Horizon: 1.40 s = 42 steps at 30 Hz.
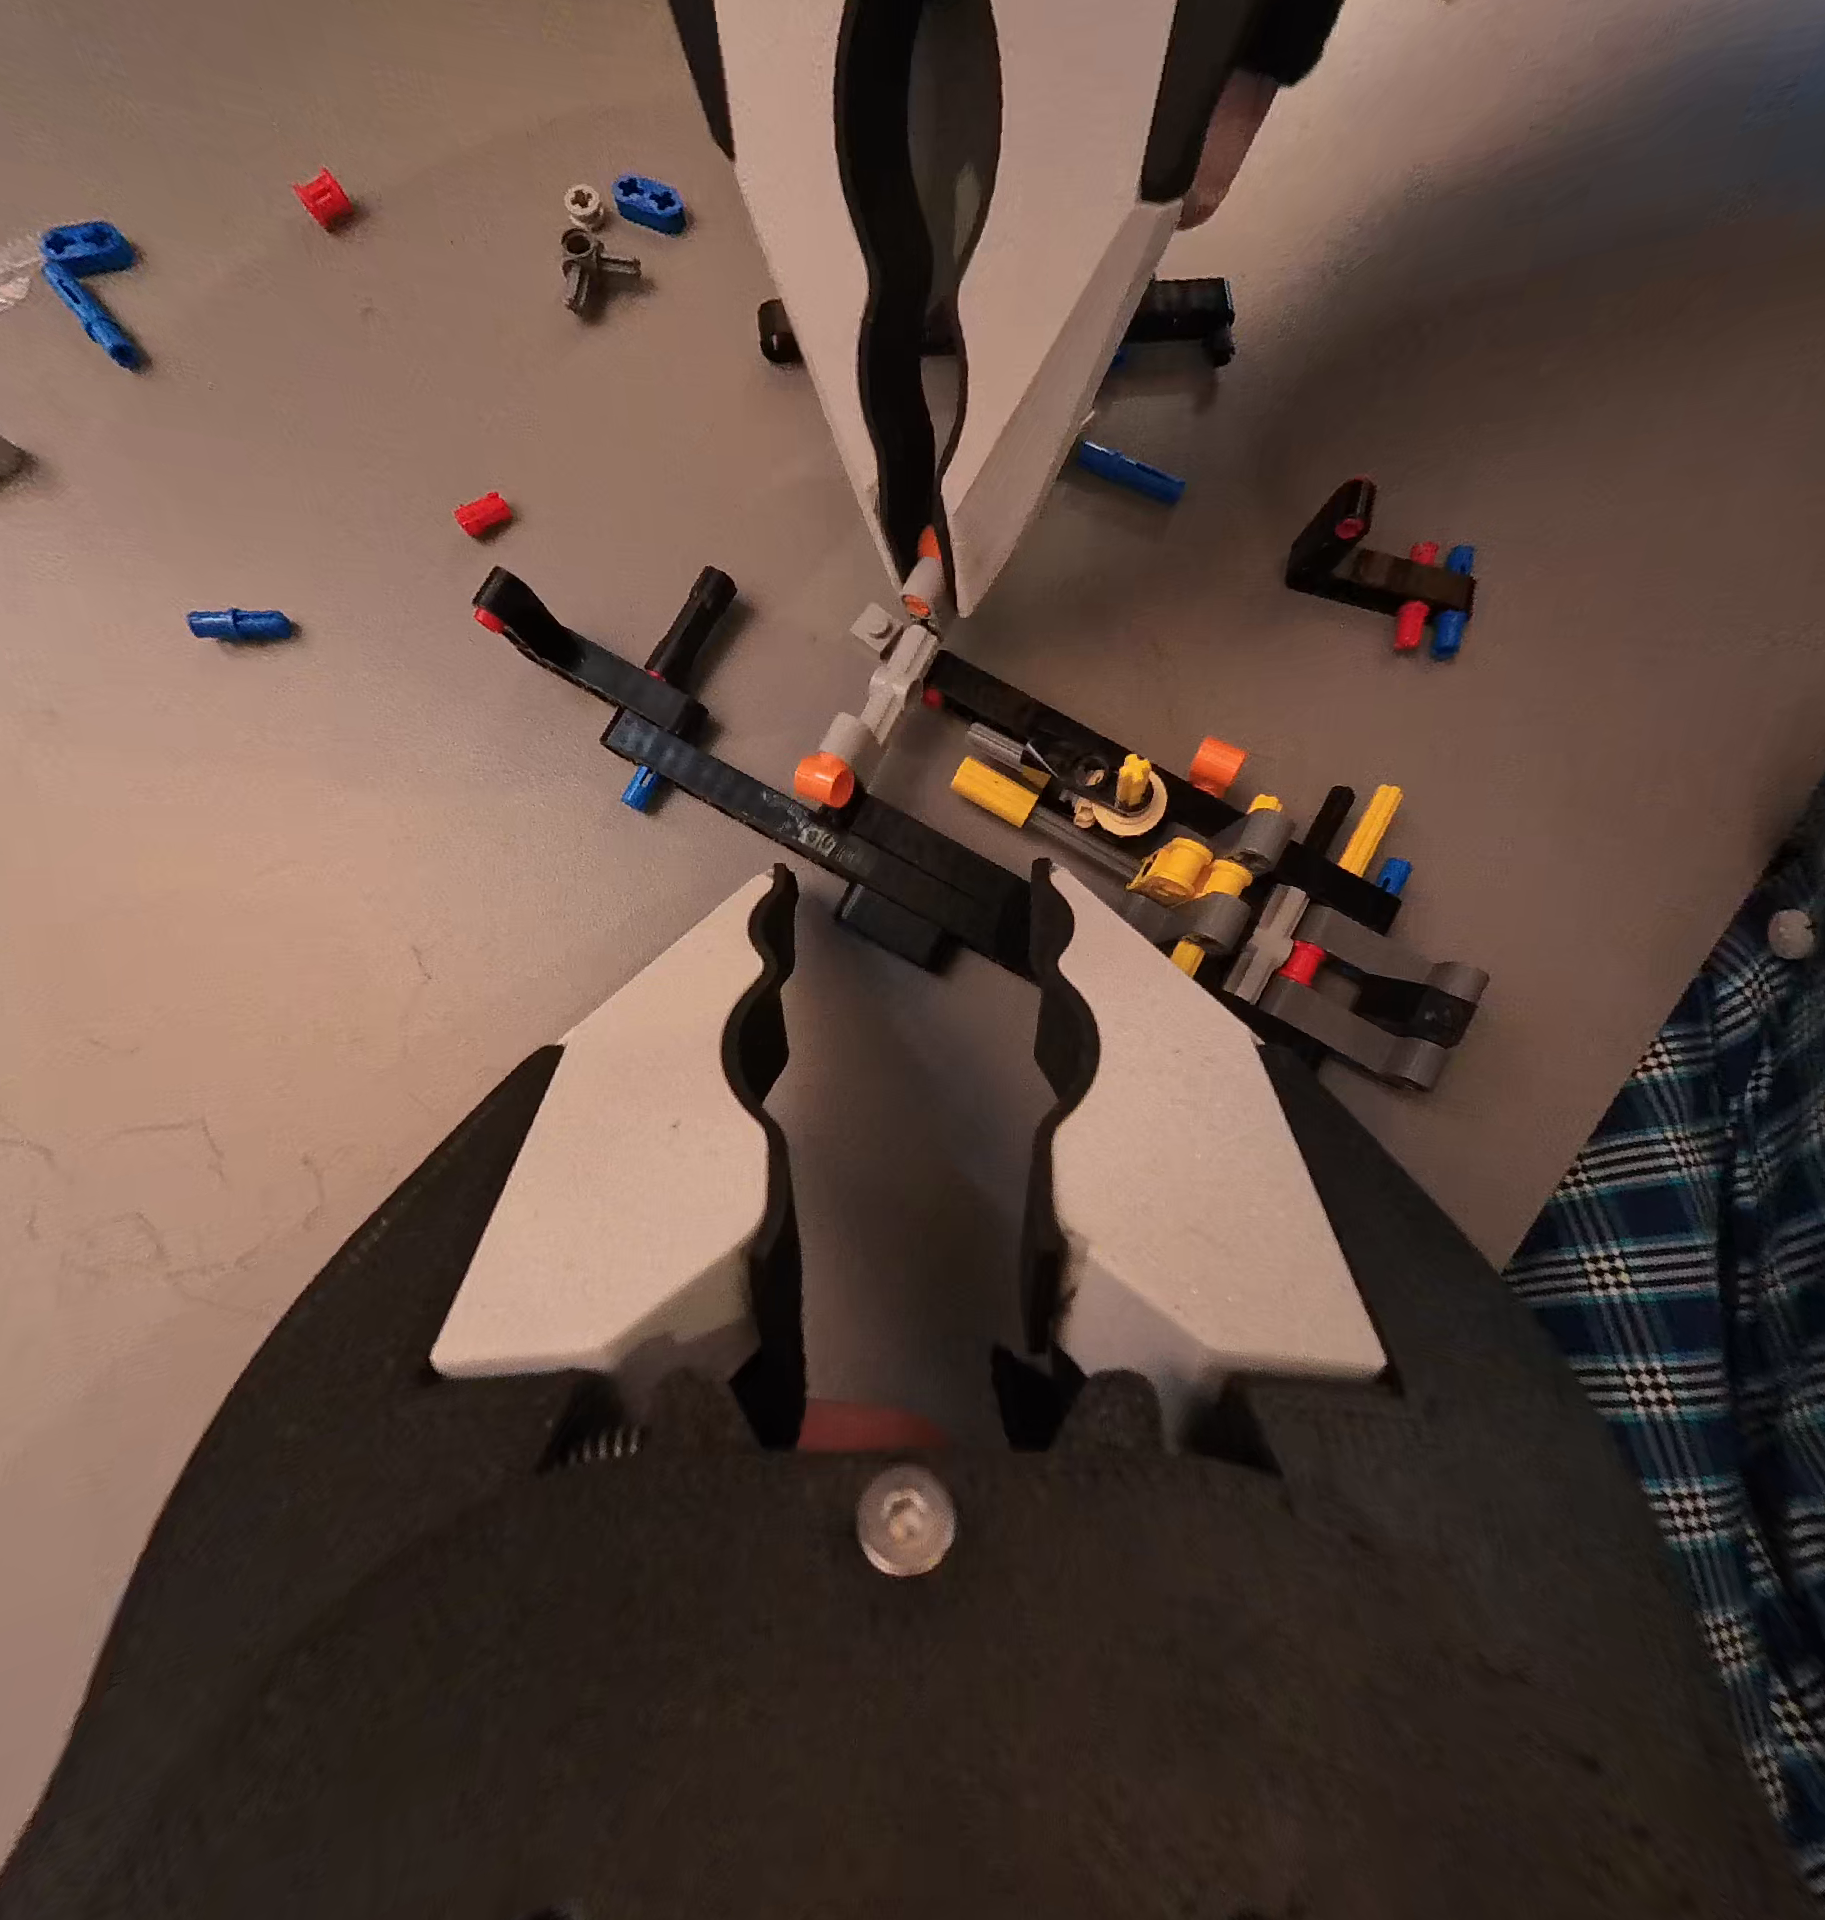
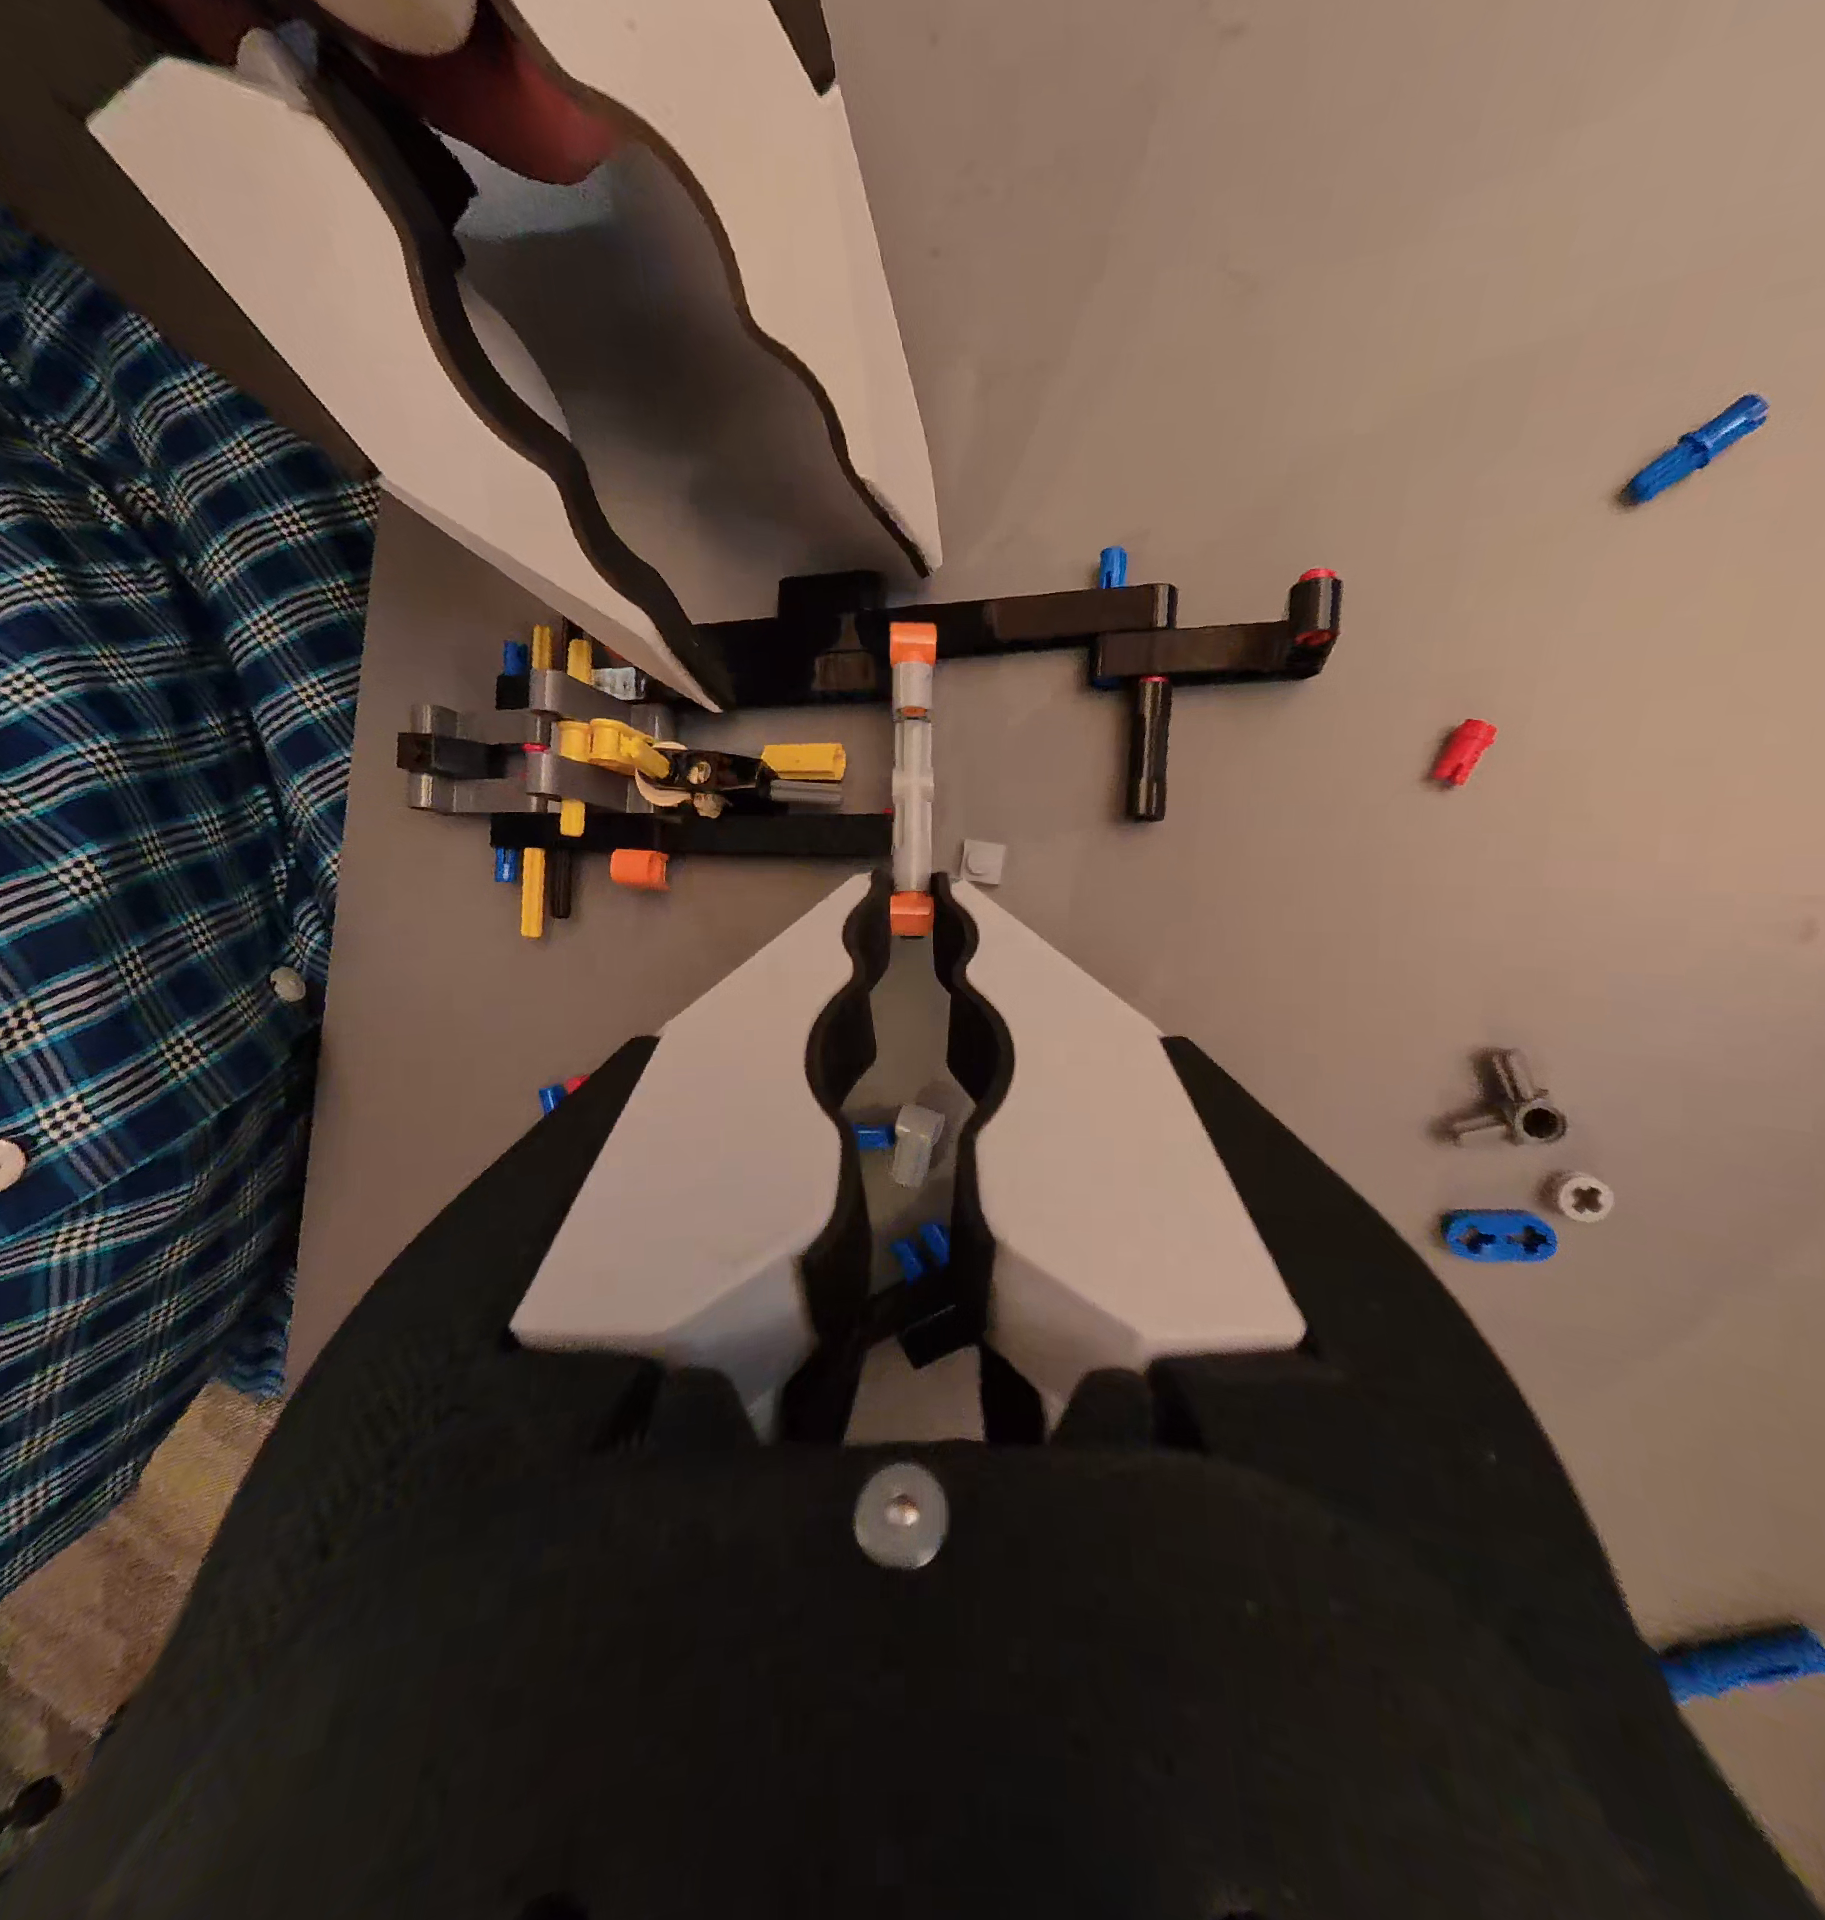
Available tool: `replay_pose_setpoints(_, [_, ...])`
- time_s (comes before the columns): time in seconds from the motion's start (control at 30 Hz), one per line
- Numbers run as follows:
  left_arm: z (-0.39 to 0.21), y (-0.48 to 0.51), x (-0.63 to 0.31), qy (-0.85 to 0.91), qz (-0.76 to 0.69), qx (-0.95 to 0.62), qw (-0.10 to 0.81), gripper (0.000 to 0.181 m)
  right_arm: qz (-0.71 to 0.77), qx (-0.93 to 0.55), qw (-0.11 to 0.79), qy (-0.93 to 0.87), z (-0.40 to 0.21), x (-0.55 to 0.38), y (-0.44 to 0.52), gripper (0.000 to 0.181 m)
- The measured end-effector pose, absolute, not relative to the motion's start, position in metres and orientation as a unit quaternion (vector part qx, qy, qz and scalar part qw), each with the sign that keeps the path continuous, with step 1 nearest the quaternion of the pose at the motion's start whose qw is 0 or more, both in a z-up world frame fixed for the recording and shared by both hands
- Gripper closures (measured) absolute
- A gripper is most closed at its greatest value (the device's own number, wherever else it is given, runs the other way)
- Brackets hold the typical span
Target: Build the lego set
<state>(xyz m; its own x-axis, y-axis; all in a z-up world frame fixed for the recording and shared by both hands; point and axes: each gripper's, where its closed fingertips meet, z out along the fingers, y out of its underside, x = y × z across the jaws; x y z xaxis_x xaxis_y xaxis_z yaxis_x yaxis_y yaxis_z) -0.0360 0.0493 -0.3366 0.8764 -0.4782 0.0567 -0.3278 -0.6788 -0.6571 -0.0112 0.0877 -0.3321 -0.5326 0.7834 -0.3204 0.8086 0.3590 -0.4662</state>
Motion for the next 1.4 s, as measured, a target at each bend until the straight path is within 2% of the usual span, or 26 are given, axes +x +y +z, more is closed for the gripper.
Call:
replay_pose_setpoints(1.03, [-0.342, 0.051, -0.036, 0.217, -0.115, -0.912, 0.329, 0.139, -0.308, 0.463, -0.026, 0.831, -0.336, -0.018, 0.087, 0.176])
replay_pose_setpoints(1.4, [-0.342, 0.052, -0.039, 0.206, -0.115, -0.913, 0.333, 0.142, -0.327, 0.479, 0.056, 0.813, -0.337, -0.024, 0.091, 0.176])
